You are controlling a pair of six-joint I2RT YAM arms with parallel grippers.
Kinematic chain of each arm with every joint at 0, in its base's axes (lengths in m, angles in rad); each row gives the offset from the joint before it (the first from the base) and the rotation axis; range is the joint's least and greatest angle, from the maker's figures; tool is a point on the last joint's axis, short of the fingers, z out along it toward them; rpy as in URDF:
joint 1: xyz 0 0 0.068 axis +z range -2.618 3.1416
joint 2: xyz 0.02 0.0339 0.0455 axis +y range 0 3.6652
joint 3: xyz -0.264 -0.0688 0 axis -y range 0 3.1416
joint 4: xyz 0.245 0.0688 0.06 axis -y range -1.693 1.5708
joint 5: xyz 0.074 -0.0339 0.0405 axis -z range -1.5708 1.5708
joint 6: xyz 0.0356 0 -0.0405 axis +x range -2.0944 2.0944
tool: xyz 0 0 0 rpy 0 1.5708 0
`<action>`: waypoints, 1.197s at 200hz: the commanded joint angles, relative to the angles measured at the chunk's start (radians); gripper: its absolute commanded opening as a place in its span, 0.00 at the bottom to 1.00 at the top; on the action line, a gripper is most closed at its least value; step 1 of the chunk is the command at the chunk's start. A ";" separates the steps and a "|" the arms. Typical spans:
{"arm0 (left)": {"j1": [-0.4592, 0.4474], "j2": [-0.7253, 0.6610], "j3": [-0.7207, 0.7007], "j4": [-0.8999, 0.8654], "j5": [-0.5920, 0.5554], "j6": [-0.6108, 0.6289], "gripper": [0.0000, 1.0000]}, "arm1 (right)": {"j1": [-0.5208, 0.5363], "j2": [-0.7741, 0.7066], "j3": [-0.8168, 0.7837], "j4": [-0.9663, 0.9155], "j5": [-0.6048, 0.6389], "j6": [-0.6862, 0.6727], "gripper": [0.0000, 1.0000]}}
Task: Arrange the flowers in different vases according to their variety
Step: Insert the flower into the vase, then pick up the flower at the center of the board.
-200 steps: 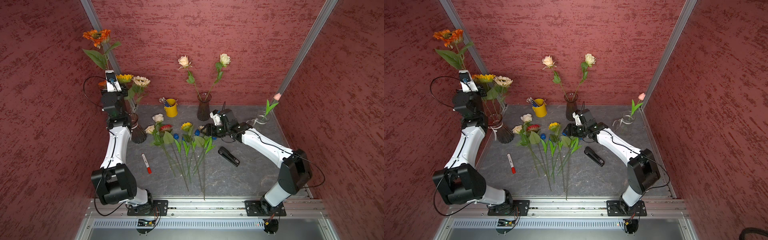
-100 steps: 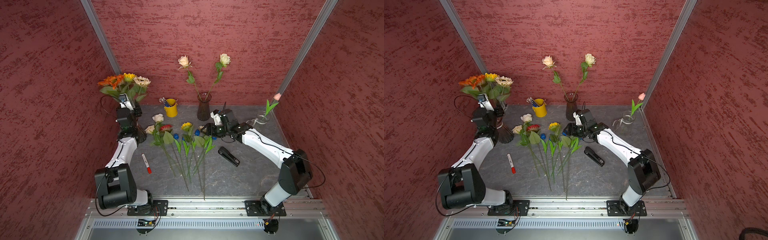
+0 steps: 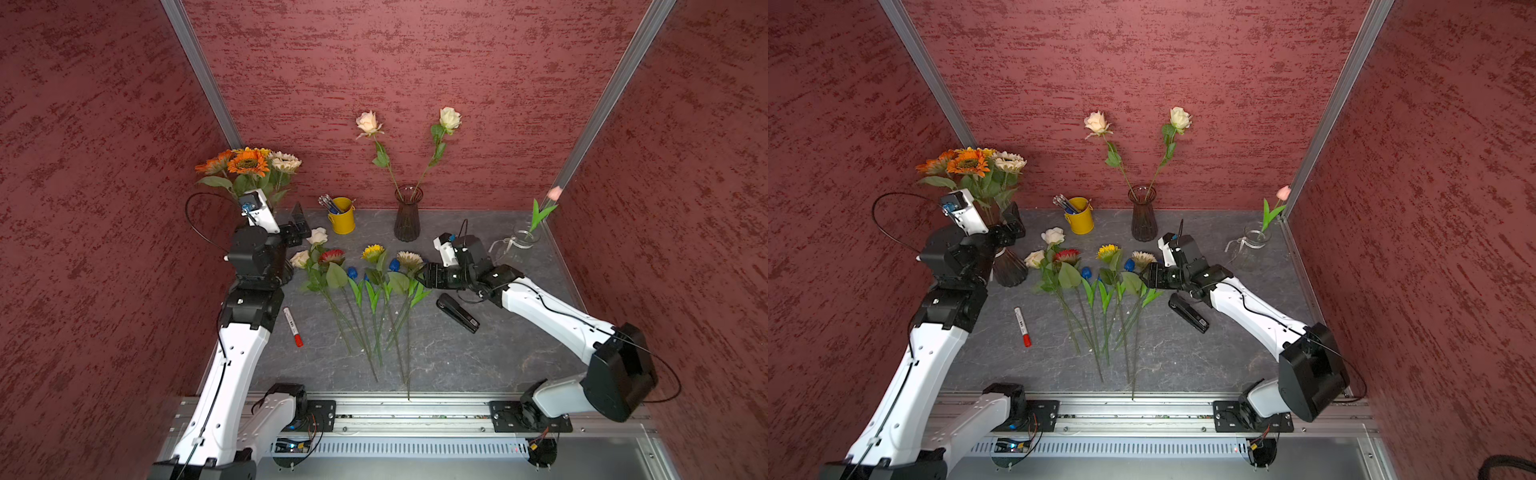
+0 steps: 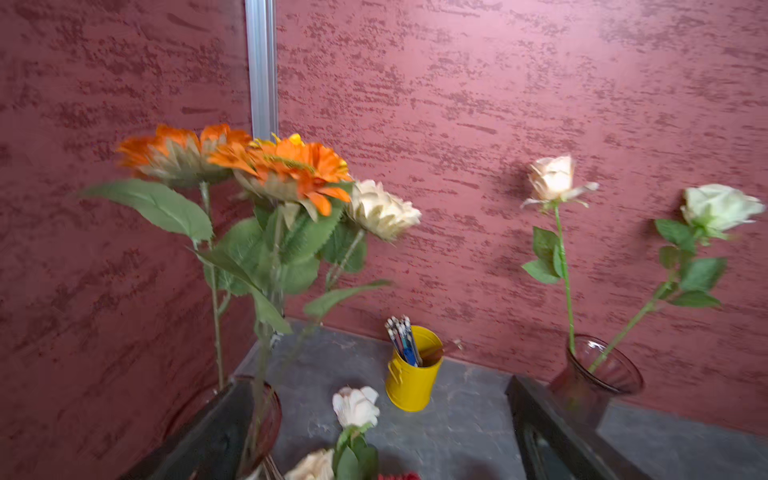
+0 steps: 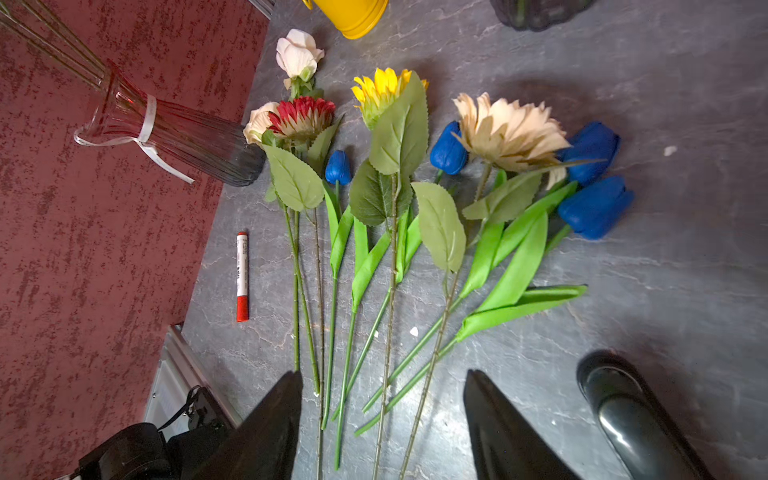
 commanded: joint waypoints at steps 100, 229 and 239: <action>-0.410 -0.087 -0.277 -0.393 -0.194 -0.467 1.00 | 0.256 0.381 0.178 0.038 0.063 0.085 0.57; -0.303 -0.194 -0.374 -0.461 -0.110 -0.523 0.99 | 0.408 0.662 0.420 -0.164 0.333 0.044 0.44; -0.303 -0.193 -0.377 -0.457 -0.111 -0.520 1.00 | 0.410 0.672 0.424 -0.164 0.321 0.042 0.43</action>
